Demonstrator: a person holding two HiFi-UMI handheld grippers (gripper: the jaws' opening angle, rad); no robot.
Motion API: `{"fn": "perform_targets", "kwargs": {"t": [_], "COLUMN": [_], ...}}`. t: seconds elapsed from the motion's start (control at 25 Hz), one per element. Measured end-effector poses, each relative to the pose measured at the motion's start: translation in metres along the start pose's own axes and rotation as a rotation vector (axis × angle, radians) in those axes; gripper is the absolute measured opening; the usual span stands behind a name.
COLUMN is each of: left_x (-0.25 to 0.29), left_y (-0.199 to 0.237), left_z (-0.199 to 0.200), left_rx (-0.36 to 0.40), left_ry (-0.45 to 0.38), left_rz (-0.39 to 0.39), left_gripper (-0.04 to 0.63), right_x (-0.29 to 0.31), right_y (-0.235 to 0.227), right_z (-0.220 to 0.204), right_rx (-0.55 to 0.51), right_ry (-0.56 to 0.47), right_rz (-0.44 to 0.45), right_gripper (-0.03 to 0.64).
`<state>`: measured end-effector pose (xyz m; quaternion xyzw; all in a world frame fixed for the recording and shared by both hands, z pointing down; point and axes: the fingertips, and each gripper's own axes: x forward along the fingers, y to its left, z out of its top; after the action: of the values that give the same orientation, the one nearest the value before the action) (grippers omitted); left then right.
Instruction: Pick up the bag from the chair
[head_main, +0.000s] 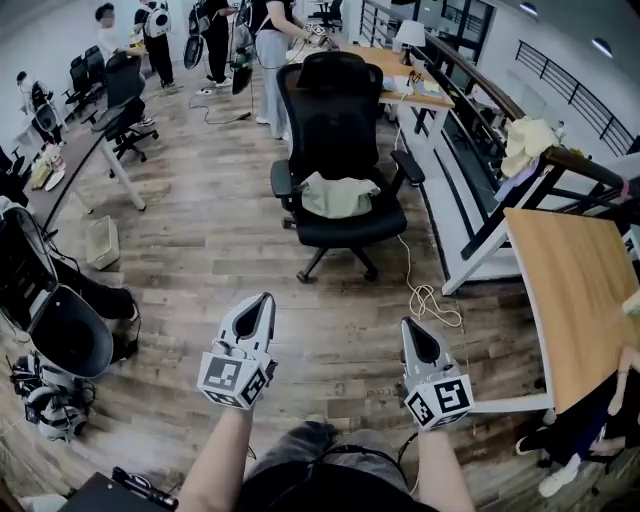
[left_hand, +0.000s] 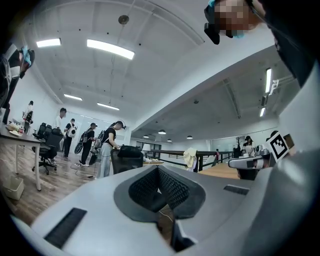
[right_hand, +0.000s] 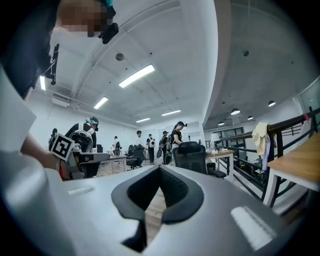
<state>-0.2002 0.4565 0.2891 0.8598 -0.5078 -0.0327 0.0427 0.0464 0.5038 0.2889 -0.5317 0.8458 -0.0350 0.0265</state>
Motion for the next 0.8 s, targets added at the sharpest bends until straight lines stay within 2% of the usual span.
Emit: {"fn": "perform_targets", "kwargs": {"t": [0.2, 0.4, 0.6, 0.8], "left_x": [0.032, 0.064, 0.116, 0.184], "left_y": [0.014, 0.044, 0.072, 0.081], "left_z": [-0.018, -0.03, -0.029, -0.032], "left_rx": [-0.026, -0.042, -0.051, -0.083], "left_ry": [0.034, 0.05, 0.045, 0.054], "left_rz": [0.011, 0.054, 0.094, 0.101], "left_gripper": [-0.003, -0.003, -0.003, -0.003], "right_x": [0.025, 0.073, 0.139, 0.201], "right_y": [-0.028, -0.053, -0.088, -0.125], "right_z": [-0.012, -0.025, -0.028, -0.028], "right_rx": [0.038, 0.059, 0.083, 0.098], "right_ry": [0.03, 0.045, 0.047, 0.069], "right_rz": [-0.003, 0.015, 0.057, 0.112], "right_gripper": [0.008, 0.008, 0.008, 0.008]}}
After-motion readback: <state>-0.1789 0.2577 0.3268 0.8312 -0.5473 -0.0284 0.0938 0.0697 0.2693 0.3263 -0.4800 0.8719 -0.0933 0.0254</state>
